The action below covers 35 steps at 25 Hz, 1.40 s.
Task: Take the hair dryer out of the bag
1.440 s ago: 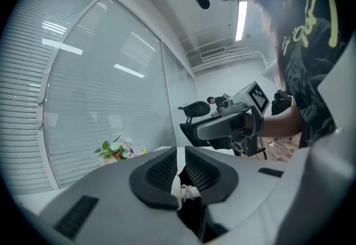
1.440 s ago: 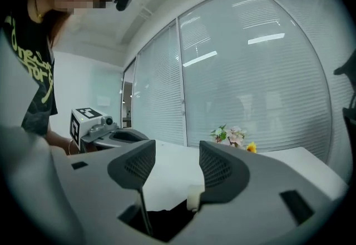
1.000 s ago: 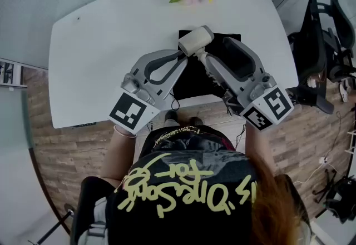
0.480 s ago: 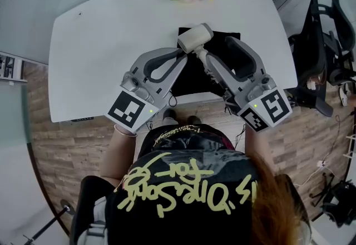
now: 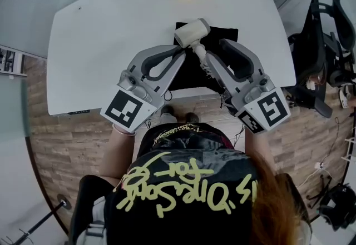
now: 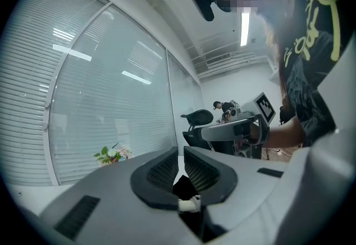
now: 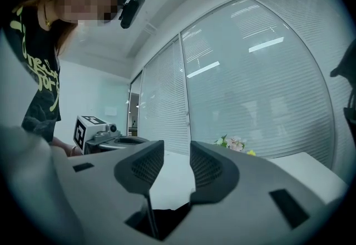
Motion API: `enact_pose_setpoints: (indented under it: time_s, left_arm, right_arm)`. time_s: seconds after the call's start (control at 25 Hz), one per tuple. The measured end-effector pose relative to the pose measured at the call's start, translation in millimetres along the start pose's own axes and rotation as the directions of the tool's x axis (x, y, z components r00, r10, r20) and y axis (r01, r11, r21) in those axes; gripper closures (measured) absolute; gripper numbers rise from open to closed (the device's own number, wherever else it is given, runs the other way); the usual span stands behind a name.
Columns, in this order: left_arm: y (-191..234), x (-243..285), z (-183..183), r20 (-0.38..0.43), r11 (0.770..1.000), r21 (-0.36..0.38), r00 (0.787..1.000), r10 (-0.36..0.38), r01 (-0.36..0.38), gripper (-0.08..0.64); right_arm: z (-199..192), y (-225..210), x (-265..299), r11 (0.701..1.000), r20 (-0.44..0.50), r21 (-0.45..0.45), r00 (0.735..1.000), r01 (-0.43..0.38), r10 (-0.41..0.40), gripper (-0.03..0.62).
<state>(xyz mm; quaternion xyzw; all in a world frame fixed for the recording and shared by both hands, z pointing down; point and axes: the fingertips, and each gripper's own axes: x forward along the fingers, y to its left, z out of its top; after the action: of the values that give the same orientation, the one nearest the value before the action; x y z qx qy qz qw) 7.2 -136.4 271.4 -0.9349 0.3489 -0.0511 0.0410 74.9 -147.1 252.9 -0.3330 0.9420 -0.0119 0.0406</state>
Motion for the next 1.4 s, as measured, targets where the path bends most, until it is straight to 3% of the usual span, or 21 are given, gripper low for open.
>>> enact_pose_setpoints:
  time_s: [0.12, 0.24, 0.76, 1.08, 1.4]
  left_arm:
    - [-6, -1, 1, 0.003, 1.0, 0.002, 1.0, 0.009, -0.009, 0.534]
    - [-12, -2, 1, 0.003, 1.0, 0.002, 1.0, 0.02, -0.02, 0.535]
    - [-33, -8, -5, 0.0, 0.998, -0.017, 0.998, 0.061, -0.061, 0.568]
    - [-40, -13, -12, -0.014, 0.995, -0.028, 0.995, 0.097, -0.097, 0.567]
    - [-46, -14, -15, -0.019, 0.994, -0.031, 0.994, 0.105, -0.106, 0.567]
  right_arm:
    - [2, 0, -7, 1.0, 0.015, -0.011, 1.0, 0.006, -0.006, 0.529]
    - [2, 1, -12, 1.0, 0.018, -0.022, 1.0, 0.0, 0.0, 0.552]
    - [3, 15, -29, 0.999, 0.038, -0.009, 0.998, -0.045, 0.045, 0.58]
    - [-6, 9, -43, 0.999, 0.017, -0.041, 1.0, -0.001, 0.001, 0.589]
    - [-7, 10, -49, 0.999, 0.032, -0.034, 0.999, -0.007, 0.008, 0.589]
